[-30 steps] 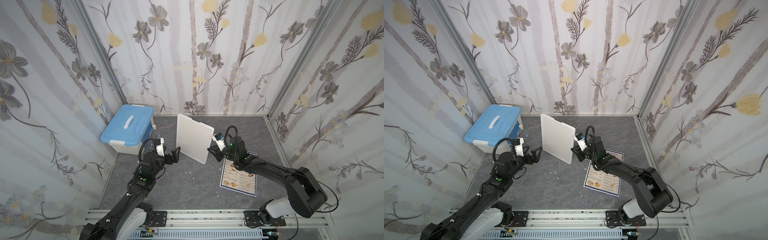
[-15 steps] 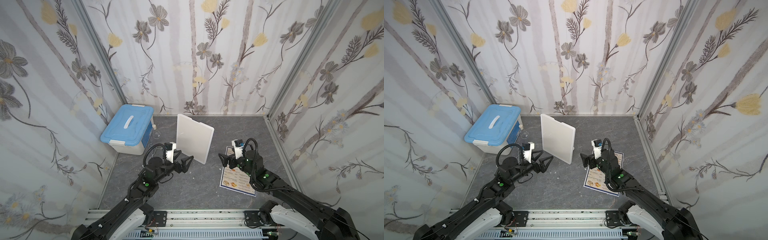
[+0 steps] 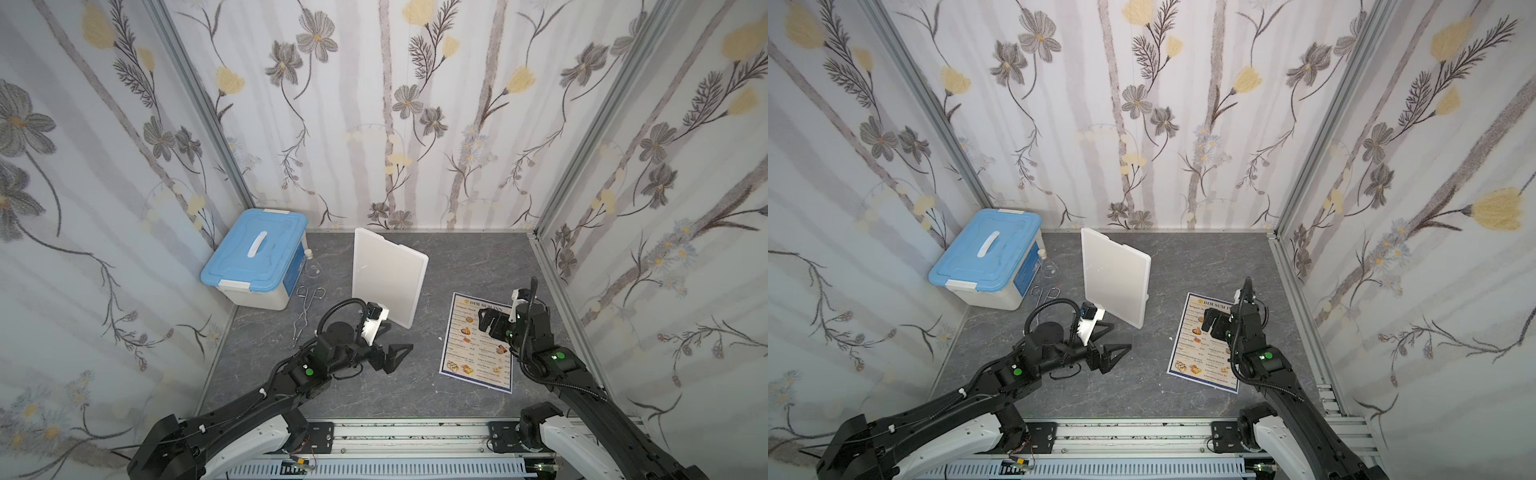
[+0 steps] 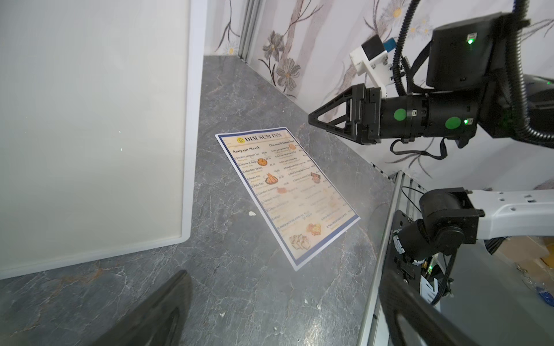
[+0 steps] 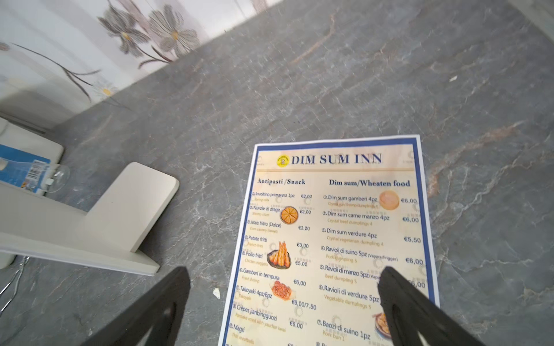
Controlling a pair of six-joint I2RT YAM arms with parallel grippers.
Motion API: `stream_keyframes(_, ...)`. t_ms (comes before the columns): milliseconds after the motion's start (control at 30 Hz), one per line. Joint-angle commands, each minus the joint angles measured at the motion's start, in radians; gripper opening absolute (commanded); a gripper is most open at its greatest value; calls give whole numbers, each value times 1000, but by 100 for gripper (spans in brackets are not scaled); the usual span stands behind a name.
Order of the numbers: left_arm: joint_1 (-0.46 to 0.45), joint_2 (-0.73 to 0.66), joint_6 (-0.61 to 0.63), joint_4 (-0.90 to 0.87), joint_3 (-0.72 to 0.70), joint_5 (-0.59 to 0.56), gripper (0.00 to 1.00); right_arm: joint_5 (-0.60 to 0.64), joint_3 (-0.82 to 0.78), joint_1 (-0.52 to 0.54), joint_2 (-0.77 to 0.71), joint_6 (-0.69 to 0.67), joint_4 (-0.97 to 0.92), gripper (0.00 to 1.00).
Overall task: Insert the menus into the narrow rack
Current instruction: Adjust the narrow rack at the center of the board, then pick up the menu from the center of the board.
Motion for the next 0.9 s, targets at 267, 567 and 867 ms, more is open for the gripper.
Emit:
stream_keyframes(267, -287, 424, 15, -141, 241, -229, 100, -65, 36, -124, 201, 44, -100, 100)
stream_keyframes(567, -345, 760, -80, -123, 466, -319, 100, -56, 56, -178, 314, 30, -96, 100)
stream_keyframes(867, -352, 976, -128, -196, 666, -293, 100, -72, 83, -198, 394, -17, -66, 100)
